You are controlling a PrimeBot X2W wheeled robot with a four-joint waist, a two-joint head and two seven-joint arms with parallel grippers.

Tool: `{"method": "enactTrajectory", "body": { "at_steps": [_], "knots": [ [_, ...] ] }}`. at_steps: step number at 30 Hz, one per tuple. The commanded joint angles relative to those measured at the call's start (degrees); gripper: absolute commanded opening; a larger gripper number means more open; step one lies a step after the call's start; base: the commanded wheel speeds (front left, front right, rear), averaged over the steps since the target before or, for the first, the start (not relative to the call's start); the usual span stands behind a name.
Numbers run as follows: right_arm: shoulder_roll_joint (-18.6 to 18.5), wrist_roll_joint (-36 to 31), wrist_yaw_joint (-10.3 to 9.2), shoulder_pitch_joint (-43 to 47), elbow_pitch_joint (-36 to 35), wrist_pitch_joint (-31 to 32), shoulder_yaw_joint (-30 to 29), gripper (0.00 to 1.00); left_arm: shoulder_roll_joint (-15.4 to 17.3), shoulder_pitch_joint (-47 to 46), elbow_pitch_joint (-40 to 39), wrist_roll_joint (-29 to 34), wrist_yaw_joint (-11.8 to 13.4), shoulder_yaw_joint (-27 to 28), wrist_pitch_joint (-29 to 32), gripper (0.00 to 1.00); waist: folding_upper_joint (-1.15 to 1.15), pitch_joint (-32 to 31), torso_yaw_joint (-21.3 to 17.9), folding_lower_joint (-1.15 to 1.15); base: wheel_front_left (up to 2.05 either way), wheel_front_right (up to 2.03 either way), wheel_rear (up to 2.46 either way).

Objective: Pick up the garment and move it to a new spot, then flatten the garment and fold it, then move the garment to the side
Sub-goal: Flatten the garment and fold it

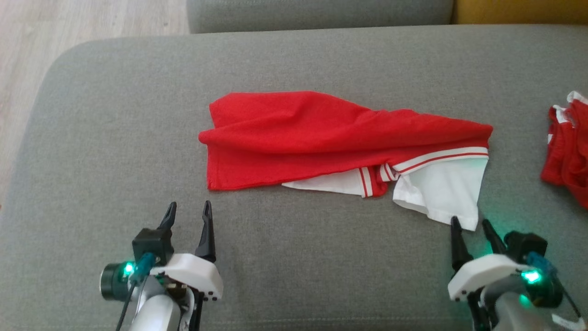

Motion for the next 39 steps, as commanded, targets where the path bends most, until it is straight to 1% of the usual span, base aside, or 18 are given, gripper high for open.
{"method": "enactTrajectory", "body": {
  "at_steps": [1, 2, 4, 5, 9, 15, 17, 20, 24, 31, 36, 39],
  "knots": [
    [-0.1, -0.38, 0.37, -2.39, -0.29, -0.36, 1.0, 0.99, 0.77, -2.62, -1.48, -0.51, -0.07, 1.43, -0.31, 1.0, 0.0, 0.27, 0.03, 0.0, 0.0, 0.0, 0.0],
    [-0.1, -0.35, 0.37, -2.7, 0.46, -0.36, 0.85, 0.8, 0.77, -2.75, -1.43, -0.54, -0.05, 1.34, -0.31, 1.0, 0.0, 0.44, 0.02, 0.0, 0.0, 0.0, 0.0],
    [-0.1, -0.28, 0.37, -3.28, 1.39, -0.36, 0.57, 0.18, 0.77, -3.02, -1.45, -0.59, 0.03, 1.24, -0.31, 1.0, 0.0, 0.8, -0.06, 0.0, 0.0, 0.0, 0.0],
    [-0.1, -0.22, 0.37, -3.47, 1.77, -0.36, 0.38, 0.0, 0.77, -3.13, -1.45, -0.62, 0.06, 1.23, -0.31, 1.0, 0.0, 0.92, -0.12, 0.0, 0.0, 0.0, 0.0],
    [-0.1, -0.01, 0.37, -4.18, 2.34, -0.36, -0.24, 0.0, 0.77, -3.45, -1.35, -1.17, -0.16, 1.64, -0.31, 1.0, 0.0, 1.35, -0.82, 0.0, 0.0, 0.0, 0.0],
    [-0.1, -0.96, 0.37, -4.22, -0.48, -0.36, -2.3, 0.0, 0.77, -3.65, -1.26, -4.6, -0.82, 2.27, -0.31, 1.0, 0.0, 1.63, -3.16, 0.0, 0.0, 0.0, 0.0],
    [-0.1, -1.28, 0.37, -4.25, -1.45, -0.36, -2.14, 0.0, 0.77, -4.12, -1.02, -5.78, -1.5, 2.04, -0.31, 1.0, 0.0, 2.04, -3.98, 0.0, 0.0, 0.0, 0.0],
    [-0.1, -0.3, 0.37, -5.09, -3.79, -0.36, -0.91, 0.0, 0.77, -5.6, -0.14, -8.2, -2.37, 2.65, -0.31, 1.0, 0.0, 3.71, -5.74, 0.0, 0.0, 0.0, 0.0],
    [-0.1, 1.45, 0.37, -6.02, -5.95, -0.36, 1.32, 0.0, 0.77, -7.21, 0.67, -9.58, -2.58, 3.85, -0.31, 1.0, 0.0, 5.44, -7.06, 0.0, 0.0, 0.0, 0.0],
    [-0.1, 4.34, 0.37, -7.46, -9.84, -0.36, 4.54, 0.0, 0.77, -9.78, 3.93, -9.17, -3.32, 5.21, -0.31, 1.0, 0.0, 8.06, -8.74, 0.0, 0.0, 0.0, 0.0],
    [-0.1, 5.72, 0.37, -7.99, -12.19, -0.36, 5.9, 0.0, 0.77, -10.88, 9.06, -9.67, -2.84, 4.67, -0.31, 1.0, 0.0, 8.83, -9.56, 0.0, 0.0, 0.0, 0.0],
    [-0.1, 6.19, 0.37, -8.07, -12.74, -0.36, 6.25, 0.0, 0.77, -11.08, 10.55, -10.36, -2.97, 4.08, -0.31, 1.0, 0.0, 8.86, -9.72, 0.0, 0.0, 0.0, 0.0]
  ]
}}
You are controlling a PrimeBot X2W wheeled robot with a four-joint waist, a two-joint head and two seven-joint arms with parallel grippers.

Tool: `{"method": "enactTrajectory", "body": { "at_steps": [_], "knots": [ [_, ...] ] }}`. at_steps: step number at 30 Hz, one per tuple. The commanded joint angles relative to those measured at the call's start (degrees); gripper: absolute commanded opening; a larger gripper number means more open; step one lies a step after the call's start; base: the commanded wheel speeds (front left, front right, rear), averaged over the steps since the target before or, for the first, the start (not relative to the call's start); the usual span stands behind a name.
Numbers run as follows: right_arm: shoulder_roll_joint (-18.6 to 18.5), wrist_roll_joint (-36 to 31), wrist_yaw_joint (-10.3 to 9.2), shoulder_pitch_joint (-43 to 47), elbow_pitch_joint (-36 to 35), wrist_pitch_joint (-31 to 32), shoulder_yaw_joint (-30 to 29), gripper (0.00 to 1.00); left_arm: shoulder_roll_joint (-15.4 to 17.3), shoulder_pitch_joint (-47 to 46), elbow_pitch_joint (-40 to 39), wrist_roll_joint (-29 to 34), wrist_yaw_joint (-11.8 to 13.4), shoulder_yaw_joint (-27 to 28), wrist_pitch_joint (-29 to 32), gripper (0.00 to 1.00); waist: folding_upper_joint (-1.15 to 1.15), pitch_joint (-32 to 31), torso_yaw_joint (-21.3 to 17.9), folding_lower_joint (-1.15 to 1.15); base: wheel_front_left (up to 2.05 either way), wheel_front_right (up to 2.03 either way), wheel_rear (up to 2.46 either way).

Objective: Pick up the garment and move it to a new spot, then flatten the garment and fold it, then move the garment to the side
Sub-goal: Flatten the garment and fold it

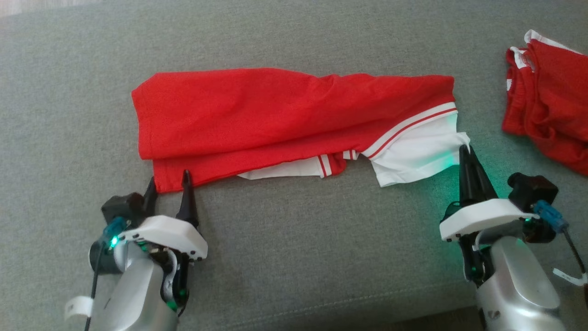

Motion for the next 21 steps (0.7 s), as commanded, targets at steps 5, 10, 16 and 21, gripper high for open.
{"method": "enactTrajectory", "body": {
  "at_steps": [5, 10, 16, 21],
  "knots": [
    [-0.22, 1.3, 0.37, -1.67, -3.84, -0.37, 1.87, 0.0, 0.75, -1.68, 2.25, -1.33, -0.87, -0.66, 0.28, 0.23, 0.0, 0.0, 0.2, 0.0, 0.0, 0.0, 0.0],
    [-0.22, 4.87, 0.37, -1.45, -7.32, -0.37, 1.44, 0.0, 0.75, -1.92, 0.94, -1.23, -1.91, -0.83, 0.28, 0.0, 0.0, -1.11, 1.19, 0.0, 0.0, 0.0, 0.0],
    [-0.22, 7.09, 0.37, -2.13, -12.28, -0.37, 1.64, 0.0, 0.75, -2.43, -7.68, -0.27, -2.57, 2.59, 0.28, 0.0, 0.0, -5.98, 2.68, 0.0, 0.0, 0.0, 0.0],
    [-0.22, 7.06, 0.37, -6.51, -17.03, -0.37, 0.01, 0.0, 1.94, -5.77, -15.63, 4.61, -4.52, 7.07, 0.28, 0.0, 0.0, -11.49, 3.53, 0.0, 0.0, 0.0, 0.0]
  ]
}}
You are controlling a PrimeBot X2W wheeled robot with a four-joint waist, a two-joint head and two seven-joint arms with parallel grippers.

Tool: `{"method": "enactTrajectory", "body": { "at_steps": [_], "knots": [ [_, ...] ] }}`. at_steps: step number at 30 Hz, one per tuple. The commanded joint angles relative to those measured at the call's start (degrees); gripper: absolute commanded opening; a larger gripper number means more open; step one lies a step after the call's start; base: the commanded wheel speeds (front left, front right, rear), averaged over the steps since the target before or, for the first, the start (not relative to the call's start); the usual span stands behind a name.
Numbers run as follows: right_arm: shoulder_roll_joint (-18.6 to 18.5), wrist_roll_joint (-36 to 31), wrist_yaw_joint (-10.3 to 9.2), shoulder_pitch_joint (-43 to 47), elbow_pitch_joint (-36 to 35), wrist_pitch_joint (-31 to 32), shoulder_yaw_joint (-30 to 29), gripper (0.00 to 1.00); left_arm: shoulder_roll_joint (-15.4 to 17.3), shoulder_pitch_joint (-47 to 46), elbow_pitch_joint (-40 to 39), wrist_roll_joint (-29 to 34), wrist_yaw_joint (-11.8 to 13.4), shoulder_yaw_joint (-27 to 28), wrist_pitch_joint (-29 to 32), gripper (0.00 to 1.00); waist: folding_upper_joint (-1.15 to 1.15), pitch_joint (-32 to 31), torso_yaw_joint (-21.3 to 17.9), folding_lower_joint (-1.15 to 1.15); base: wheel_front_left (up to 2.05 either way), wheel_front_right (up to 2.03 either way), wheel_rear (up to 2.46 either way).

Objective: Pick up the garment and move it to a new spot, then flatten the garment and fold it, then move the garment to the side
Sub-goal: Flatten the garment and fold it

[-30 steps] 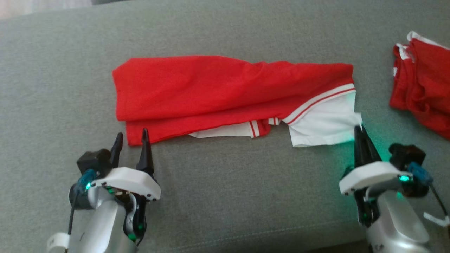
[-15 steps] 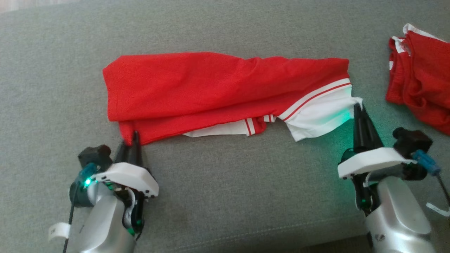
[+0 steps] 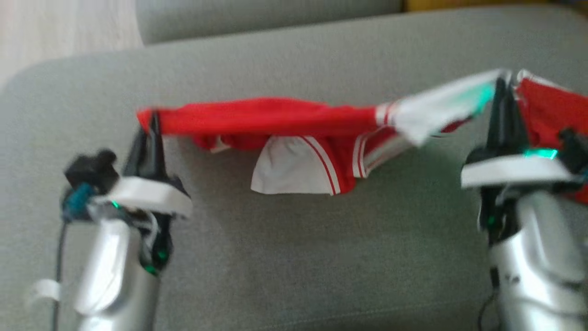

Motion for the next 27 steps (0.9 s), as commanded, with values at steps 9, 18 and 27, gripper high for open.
{"method": "enactTrajectory", "body": {
  "at_steps": [9, 18, 27],
  "knots": [
    [-2.76, 0.88, 0.37, -17.52, -10.47, 0.47, 0.38, 0.0, 9.52, -17.14, -8.79, 6.09, -2.8, 4.22, -0.12, 0.0, 0.0, -7.29, 2.91, 0.0, 0.0, 0.0, 0.0],
    [-6.48, -0.07, 0.37, -31.0, -12.83, 8.72, -0.49, 0.0, 13.68, -32.28, -10.47, 7.83, -2.88, 3.31, 10.47, 0.0, 0.0, 0.77, 5.13, 0.0, 0.0, 0.0, 0.0],
    [-5.87, -6.4, 0.37, -48.71, 3.35, 4.63, -3.78, 0.0, 12.91, -45.04, 3.08, 10.85, 0.67, 2.02, 6.59, 0.0, 0.0, 12.41, 5.83, 0.0, 0.0, 0.0, 0.0]
  ]
}}
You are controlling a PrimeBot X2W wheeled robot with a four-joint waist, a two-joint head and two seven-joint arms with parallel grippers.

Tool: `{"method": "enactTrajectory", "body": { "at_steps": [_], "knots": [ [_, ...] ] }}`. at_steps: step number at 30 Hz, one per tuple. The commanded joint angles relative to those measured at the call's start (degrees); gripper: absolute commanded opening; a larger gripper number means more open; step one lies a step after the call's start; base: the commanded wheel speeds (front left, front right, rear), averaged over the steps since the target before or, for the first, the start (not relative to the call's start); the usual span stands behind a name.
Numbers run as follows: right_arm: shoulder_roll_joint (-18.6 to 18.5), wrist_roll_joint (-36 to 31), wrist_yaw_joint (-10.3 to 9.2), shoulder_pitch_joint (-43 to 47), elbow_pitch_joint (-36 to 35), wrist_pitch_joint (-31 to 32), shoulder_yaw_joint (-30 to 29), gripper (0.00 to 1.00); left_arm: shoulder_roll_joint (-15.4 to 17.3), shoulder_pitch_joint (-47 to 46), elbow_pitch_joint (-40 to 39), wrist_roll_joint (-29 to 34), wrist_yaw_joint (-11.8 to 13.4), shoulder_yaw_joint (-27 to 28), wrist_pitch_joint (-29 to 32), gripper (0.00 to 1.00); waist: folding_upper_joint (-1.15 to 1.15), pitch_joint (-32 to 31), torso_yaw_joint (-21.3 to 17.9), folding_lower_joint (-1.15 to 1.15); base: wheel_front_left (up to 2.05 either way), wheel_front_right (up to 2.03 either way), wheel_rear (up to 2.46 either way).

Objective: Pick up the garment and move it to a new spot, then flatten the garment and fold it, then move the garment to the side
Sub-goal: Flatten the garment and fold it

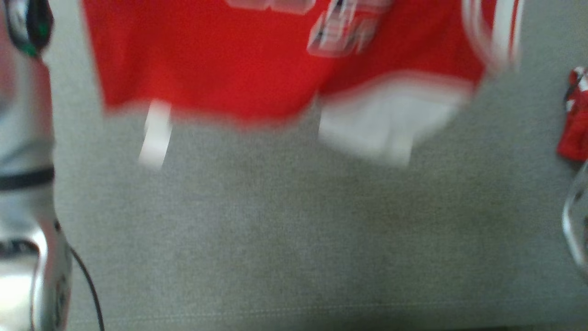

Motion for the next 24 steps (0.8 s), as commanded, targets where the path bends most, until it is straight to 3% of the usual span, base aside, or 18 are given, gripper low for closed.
{"method": "enactTrajectory", "body": {
  "at_steps": [1, 6, 10, 16, 24],
  "knots": [
    [0.78, -0.54, 0.37, -3.77, -1.51, -0.71, -0.15, 0.0, 2.69, -4.32, -1.48, 0.48, 0.75, 2.07, -0.87, 0.0, 0.0, 4.16, 0.51, -0.02, 0.0, 0.0, 0.0],
    [0.72, -5.48, 0.37, -13.29, 4.91, -3.91, -3.02, 0.0, 1.47, -12.59, 3.91, 0.46, 3.04, 2.9, -5.17, 0.0, 0.0, 6.65, 0.52, -0.02, 0.0, 0.0, 0.0],
    [0.78, -6.2, 0.37, -11.56, 9.15, -4.51, -5.32, 0.0, -0.17, -10.66, 8.88, -0.61, 2.95, 2.95, -5.66, 0.0, 0.0, 6.69, 0.04, -0.02, 0.0, 0.0, 0.0],
    [1.37, -1.69, 0.37, 3.45, 9.79, -4.61, -3.51, 0.0, -3.67, 2.66, 11.67, -3.32, 2.51, 4.65, -5.72, 0.0, 0.0, 6.45, -1.19, -0.02, 0.0, 0.0, 0.0],
    [3.31, 8.61, 0.37, 32.63, 6.83, -4.62, 6.85, 0.0, -8.9, 28.15, 10.82, -7.12, 2.3, 8.64, -5.73, 0.0, 0.0, 1.0, -3.63, -0.02, 0.0, 0.0, 0.0]
  ]
}}
